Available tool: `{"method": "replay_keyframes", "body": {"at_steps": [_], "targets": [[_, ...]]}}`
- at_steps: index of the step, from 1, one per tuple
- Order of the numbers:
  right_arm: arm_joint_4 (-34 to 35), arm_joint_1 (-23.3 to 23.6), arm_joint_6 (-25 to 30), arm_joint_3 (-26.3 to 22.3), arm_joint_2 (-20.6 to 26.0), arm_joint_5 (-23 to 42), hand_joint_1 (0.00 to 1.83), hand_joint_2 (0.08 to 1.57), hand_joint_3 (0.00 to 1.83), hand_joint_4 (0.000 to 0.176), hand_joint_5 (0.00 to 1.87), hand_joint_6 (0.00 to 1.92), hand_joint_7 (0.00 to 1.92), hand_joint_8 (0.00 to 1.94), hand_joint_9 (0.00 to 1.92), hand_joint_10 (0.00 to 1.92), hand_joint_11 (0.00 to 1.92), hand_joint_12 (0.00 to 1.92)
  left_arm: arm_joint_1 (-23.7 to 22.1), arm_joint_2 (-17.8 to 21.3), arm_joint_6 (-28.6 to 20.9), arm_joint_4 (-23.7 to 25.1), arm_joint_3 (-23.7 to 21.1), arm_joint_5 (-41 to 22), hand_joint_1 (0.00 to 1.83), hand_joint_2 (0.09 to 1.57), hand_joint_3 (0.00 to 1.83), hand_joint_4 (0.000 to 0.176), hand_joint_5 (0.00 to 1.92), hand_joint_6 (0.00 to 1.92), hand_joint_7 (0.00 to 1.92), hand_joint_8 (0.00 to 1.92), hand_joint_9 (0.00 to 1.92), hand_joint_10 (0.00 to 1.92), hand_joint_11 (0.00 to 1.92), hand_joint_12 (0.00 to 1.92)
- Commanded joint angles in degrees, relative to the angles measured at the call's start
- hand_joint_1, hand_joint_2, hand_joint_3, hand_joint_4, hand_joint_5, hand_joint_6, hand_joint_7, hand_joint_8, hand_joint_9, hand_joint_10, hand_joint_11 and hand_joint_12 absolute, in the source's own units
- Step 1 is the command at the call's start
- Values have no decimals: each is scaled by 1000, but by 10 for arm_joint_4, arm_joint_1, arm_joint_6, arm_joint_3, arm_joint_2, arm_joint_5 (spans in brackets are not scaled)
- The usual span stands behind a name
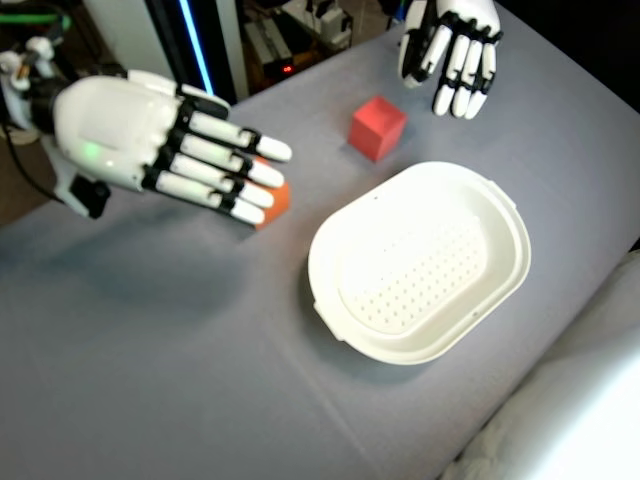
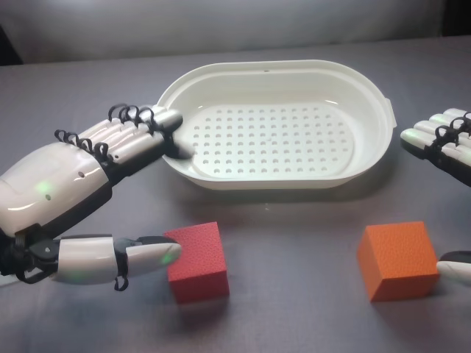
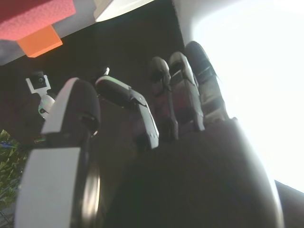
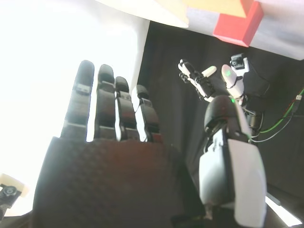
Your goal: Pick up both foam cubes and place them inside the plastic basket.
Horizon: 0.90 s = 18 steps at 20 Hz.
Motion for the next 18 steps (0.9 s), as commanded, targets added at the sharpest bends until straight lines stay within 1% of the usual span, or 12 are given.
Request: {"method": "replay_keyframes", "body": {"at_steps": [1,2,3,4,6,7,9,11,14,16,17,18], "targets": [[-1,3,5,0,0,70,584,1111,25,0,0,0,0,0,0,0,0,0,-1,1,-2,-7,-1,-66,392,1088,25,14,0,0,0,0,0,0,0,0],[-3,3,5,-1,0,70,596,1114,22,0,0,0,0,0,0,0,0,0,-1,1,-3,-6,-2,-66,391,1082,20,13,0,0,0,0,0,0,0,0],[-7,2,10,-1,0,70,600,1116,21,0,0,0,0,0,0,0,0,0,0,0,-7,-2,-2,-65,388,1079,18,21,0,0,0,0,0,0,0,0],[-14,2,19,-1,-1,69,610,1118,19,0,0,0,0,0,0,0,0,0,1,-2,-17,8,-3,-60,413,1076,14,41,0,0,0,0,0,0,0,0],[-23,2,25,1,-9,51,613,1113,12,0,0,0,0,0,0,0,0,0,2,-11,-37,34,-4,-35,507,1052,1,36,0,0,0,0,0,0,0,0],[-24,2,26,2,-10,48,596,1113,10,0,0,0,0,0,0,0,0,0,3,-13,-40,36,-3,-31,500,1058,3,41,0,0,0,0,0,0,0,0],[-25,2,30,10,-24,26,641,1083,0,0,0,0,0,0,7,3,0,0,5,-32,-61,51,4,-6,505,1038,0,36,0,0,0,0,0,0,43,26],[-23,5,34,22,-40,3,710,1055,0,0,0,0,0,0,13,5,0,0,6,-49,-67,56,11,19,591,1002,0,25,0,0,0,0,50,13,1,478],[-17,22,35,46,-69,-41,772,1038,0,0,0,0,0,0,16,6,0,0,9,-74,-72,50,28,47,695,975,0,1,0,0,35,6,133,31,0,947],[-15,35,37,62,-88,-72,794,1084,4,0,0,0,0,0,30,11,65,34,11,-89,-79,46,40,57,808,1018,4,0,162,23,227,28,302,104,0,1443],[-15,40,39,72,-97,-85,837,1118,2,0,0,0,90,27,102,14,12,438,11,-94,-83,46,45,60,958,1091,0,0,328,18,483,100,376,520,118,1549],[-15,45,46,83,-108,-97,935,1167,5,0,184,62,355,91,324,113,2,999,11,-99,-84,44,49,63,1228,1201,9,0,535,80,678,1135,544,1021,410,1644]]}}
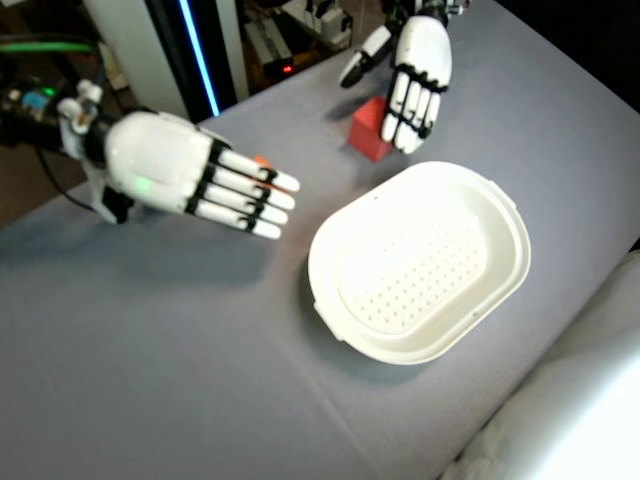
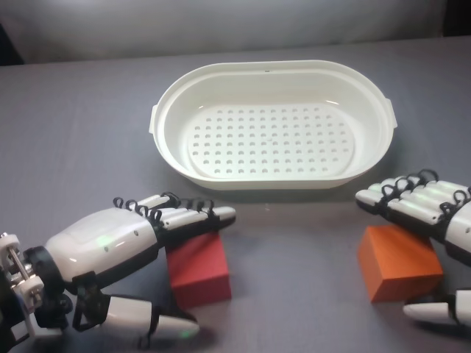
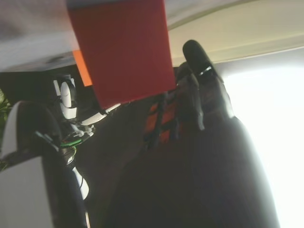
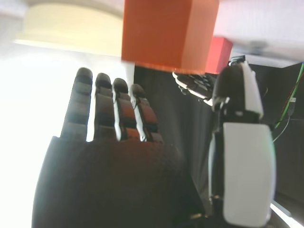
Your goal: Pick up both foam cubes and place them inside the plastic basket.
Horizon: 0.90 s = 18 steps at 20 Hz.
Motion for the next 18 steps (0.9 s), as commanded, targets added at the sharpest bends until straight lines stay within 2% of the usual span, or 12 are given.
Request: {"method": "replay_keyframes", "body": {"at_steps": [1,2,3,4,6,7,8,9,10,12,15,18], "targets": [[-1,7,9,6,-3,48,1045,1190,1,0,411,105,599,154,471,435,81,1381,-4,-9,-5,-3,2,-36,1193,1277,0,0,515,1151,771,1422,704,1300,644,1708],[-1,10,10,10,-6,45,1293,1198,3,0,612,973,805,1019,760,1264,518,1578,-6,-9,2,-5,2,-36,1193,1289,0,0,578,1242,754,1593,880,1489,867,1725],[-1,12,10,10,-6,47,1335,1227,7,0,637,1138,780,1342,761,1547,653,1669,-9,-7,8,-7,1,-40,1186,1301,1,0,604,1243,714,1695,900,1649,929,1789],[-2,14,10,10,-5,51,1333,1255,5,0,598,1299,726,1427,720,1603,636,1653,-10,-3,12,-10,0,-44,1187,1297,0,0,635,1259,704,1700,844,1709,888,1844],[-7,20,10,6,3,73,1340,1240,0,0,616,1385,734,1338,775,1517,633,1577,-14,7,22,-13,-4,-59,1184,1297,0,0,655,1260,686,1718,840,1777,902,1901],[-10,25,10,1,13,93,1340,1238,0,0,630,1368,729,1349,778,1513,630,1568,-21,15,27,-13,-7,-70,1190,1291,0,0,663,1220,700,1712,804,1713,841,1846],[-14,33,10,-3,23,112,1329,1261,4,0,578,1420,691,1417,741,1565,575,1602,-32,23,35,-13,-10,-85,1314,1248,0,0,669,1188,710,1493,824,1608,763,1719],[-17,42,10,-3,29,121,1322,1259,0,0,575,1397,713,1402,764,1565,572,1606,-42,29,41,-13,-10,-97,1334,1248,0,0,623,1269,710,1441,774,1586,729,1634],[-18,59,7,3,31,125,1325,1267,1,0,558,1434,703,1414,726,1579,543,1601,-59,33,53,-12,-8,-104,1338,1248,0,0,612,1302,711,1414,770,1571,724,1589],[-18,80,3,12,31,124,1332,1252,0,0,584,1414,738,1366,740,1533,574,1590,-81,32,61,-13,1,-101,1344,1239,0,0,646,1213,726,1435,770,1561,772,1554],[-18,151,-2,56,9,85,1332,1255,1,0,563,1448,717,1387,758,1508,551,1552,-156,4,75,-24,49,-53,1363,1188,0,0,763,1014,810,1333,879,1484,840,1590],[-11,210,-2,118,-37,11,1334,1252,0,0,573,1451,713,1373,774,1497,630,1547,-220,-30,90,-38,103,17,1353,1209,2,0,680,1240,785,1302,812,1470,747,1517]]}}
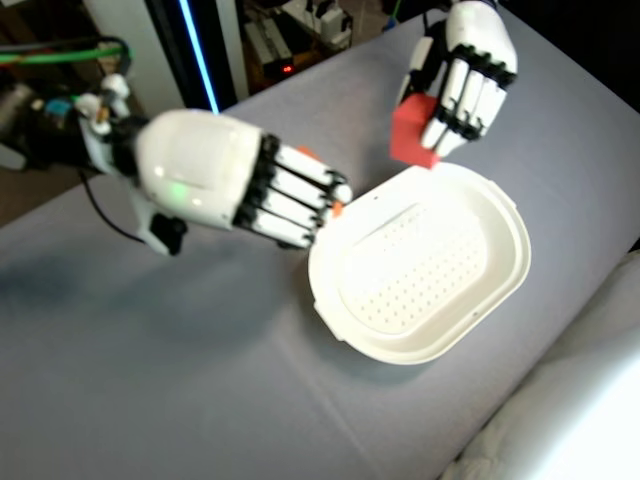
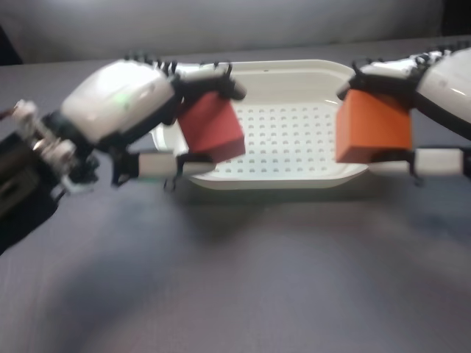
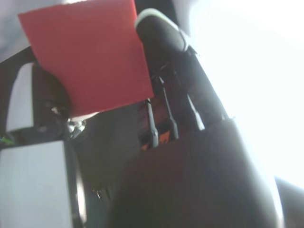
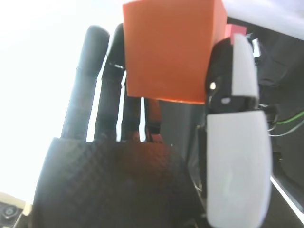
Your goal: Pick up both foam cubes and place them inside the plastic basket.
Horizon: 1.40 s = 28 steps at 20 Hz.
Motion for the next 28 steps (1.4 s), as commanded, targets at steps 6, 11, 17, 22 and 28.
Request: {"method": "replay_keyframes", "body": {"at_steps": [6,11,17,22,28], "targets": [[25,47,-6,68,-54,-40,145,1165,0,91,2,19,7,24,5,92,1,996,-31,-39,34,-61,54,41,483,1027,0,96,8,72,18,44,10,108,8,1808],[30,47,-16,54,-50,-35,110,1012,0,175,0,0,0,0,0,0,0,130,-16,-30,38,-77,46,23,502,876,5,146,0,0,0,0,0,0,0,66],[35,23,-25,-32,28,81,123,1119,8,150,0,0,0,0,0,0,0,20,46,42,29,-102,-26,-136,426,1159,28,92,0,0,0,0,0,0,0,0],[49,-71,-26,-118,108,259,219,1241,11,112,0,0,0,0,0,0,0,0,144,102,22,-150,-96,-334,667,1387,0,60,2,1,110,14,144,45,0,1063],[85,-172,-25,-173,158,461,314,1233,0,41,0,0,0,0,0,0,1,0,197,132,25,-160,-136,-469,516,1321,0,52,0,0,0,0,21,4,0,401]]}}
